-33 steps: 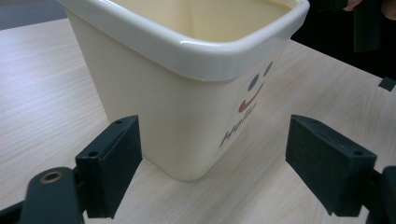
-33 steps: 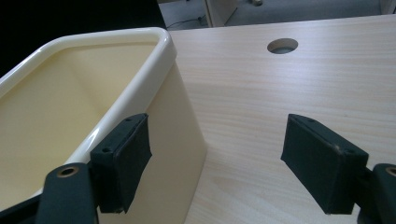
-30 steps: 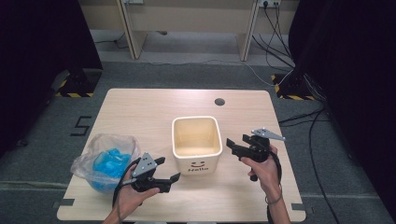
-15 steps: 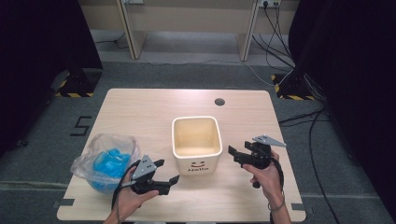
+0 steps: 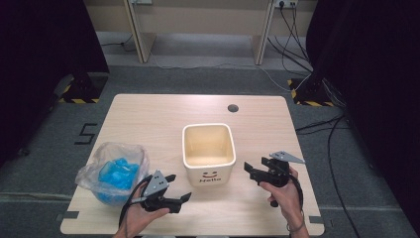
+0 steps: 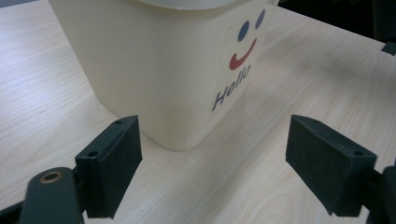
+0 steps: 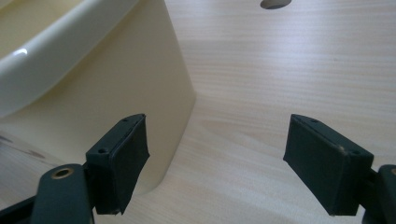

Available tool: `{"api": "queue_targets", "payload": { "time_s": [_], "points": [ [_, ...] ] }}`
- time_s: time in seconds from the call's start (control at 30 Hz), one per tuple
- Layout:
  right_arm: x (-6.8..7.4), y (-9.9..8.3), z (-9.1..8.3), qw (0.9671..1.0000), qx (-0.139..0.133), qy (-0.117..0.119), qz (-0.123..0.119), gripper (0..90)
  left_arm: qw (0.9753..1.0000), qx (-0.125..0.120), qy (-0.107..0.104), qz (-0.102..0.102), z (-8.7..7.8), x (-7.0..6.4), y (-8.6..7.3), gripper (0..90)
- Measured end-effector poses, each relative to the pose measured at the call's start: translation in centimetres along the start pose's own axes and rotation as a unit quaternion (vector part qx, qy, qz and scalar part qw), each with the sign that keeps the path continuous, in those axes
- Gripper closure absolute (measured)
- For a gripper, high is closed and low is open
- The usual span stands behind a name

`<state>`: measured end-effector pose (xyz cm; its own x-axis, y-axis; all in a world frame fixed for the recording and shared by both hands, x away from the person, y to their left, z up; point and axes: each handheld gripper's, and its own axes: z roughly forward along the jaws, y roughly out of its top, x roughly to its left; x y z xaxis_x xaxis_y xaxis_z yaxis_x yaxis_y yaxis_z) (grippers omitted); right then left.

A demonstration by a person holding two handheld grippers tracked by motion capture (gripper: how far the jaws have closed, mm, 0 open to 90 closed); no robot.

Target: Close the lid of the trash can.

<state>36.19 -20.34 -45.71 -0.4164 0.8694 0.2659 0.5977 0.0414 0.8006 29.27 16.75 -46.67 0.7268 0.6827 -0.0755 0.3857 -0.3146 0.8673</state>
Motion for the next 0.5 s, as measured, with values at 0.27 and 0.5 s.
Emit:
{"api": "queue_targets", "payload": {
  "time_s": [0.27, 0.5],
  "points": [
    [0.0, -1.3, 0.1, 0.9999, 0.014, 0.001, 0.002, 21.5, 0.9997, 0.006, -0.019, 0.013, -0.2, -1.2, -0.8, 17.7],
    [0.0, -2.3, -0.2, 0.9998, 0.02, 0.0, -0.001, 21.5, 0.9995, 0.02, -0.024, 0.006, 0.0, -1.3, -2.3, 17.7]
  ]
}}
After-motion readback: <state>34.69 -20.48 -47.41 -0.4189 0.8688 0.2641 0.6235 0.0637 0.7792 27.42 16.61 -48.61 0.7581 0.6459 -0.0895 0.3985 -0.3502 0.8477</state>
